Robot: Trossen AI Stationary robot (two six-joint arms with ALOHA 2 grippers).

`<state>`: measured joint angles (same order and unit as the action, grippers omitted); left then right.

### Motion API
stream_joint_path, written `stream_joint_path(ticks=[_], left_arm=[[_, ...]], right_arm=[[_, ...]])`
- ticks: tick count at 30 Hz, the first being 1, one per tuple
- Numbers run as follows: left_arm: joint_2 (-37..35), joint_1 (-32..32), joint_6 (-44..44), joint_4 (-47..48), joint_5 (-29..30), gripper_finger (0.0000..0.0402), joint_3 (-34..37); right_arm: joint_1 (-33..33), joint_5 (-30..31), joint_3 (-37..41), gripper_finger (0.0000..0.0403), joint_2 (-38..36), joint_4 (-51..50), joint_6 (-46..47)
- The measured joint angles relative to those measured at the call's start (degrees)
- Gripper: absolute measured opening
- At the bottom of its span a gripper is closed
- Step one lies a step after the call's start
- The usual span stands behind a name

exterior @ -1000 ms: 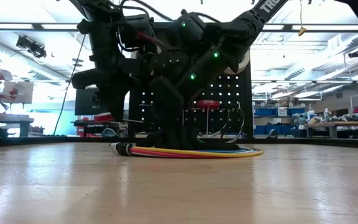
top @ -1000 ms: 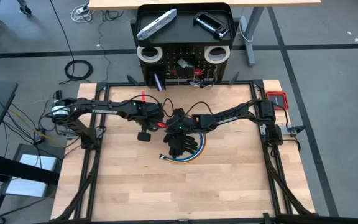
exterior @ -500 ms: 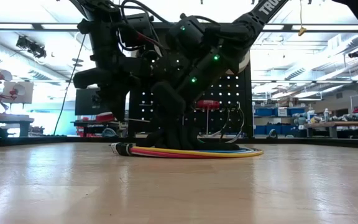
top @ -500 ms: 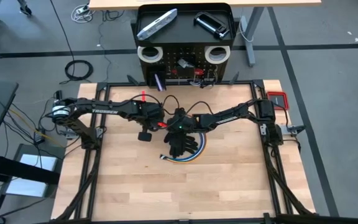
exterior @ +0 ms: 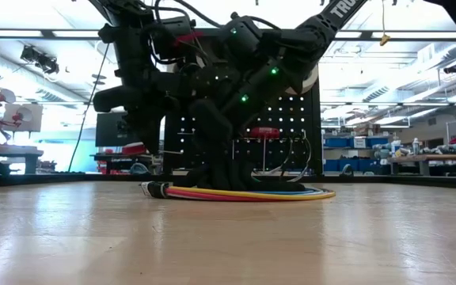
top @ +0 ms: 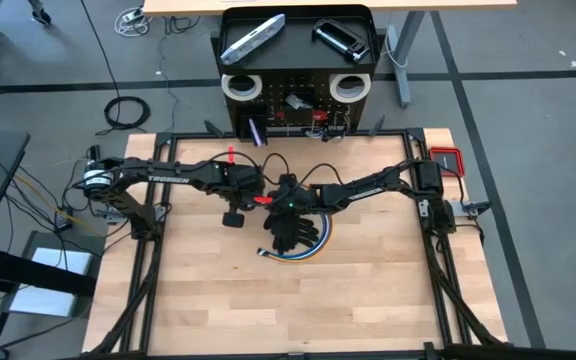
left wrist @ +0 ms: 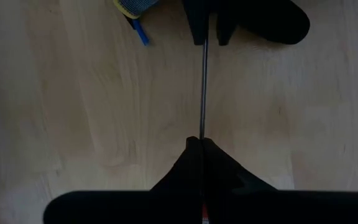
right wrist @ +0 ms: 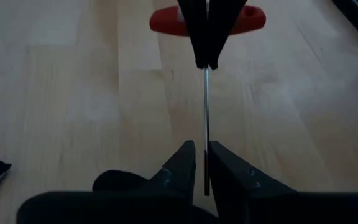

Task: Hang tools onto peg board
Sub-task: Hang the red allen wrench on the peg board

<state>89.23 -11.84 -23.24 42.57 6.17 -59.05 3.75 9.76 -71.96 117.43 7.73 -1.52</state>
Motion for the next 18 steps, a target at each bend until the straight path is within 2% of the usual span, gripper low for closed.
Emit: stream_joint_path(ticks=[9,18], left_arm=[[0.0,0.0,0.1,0.0,0.0,0.0000,0.0],[0.0,0.0,1.0,0.3,-0.2,0.0000,0.0]], right_arm=[[0.0,-0.1,0.0,0.0045,0.0,-2.0,-0.1],[0.0,-0.3,0.0,0.0014,0.0,-1.9,-0.1]])
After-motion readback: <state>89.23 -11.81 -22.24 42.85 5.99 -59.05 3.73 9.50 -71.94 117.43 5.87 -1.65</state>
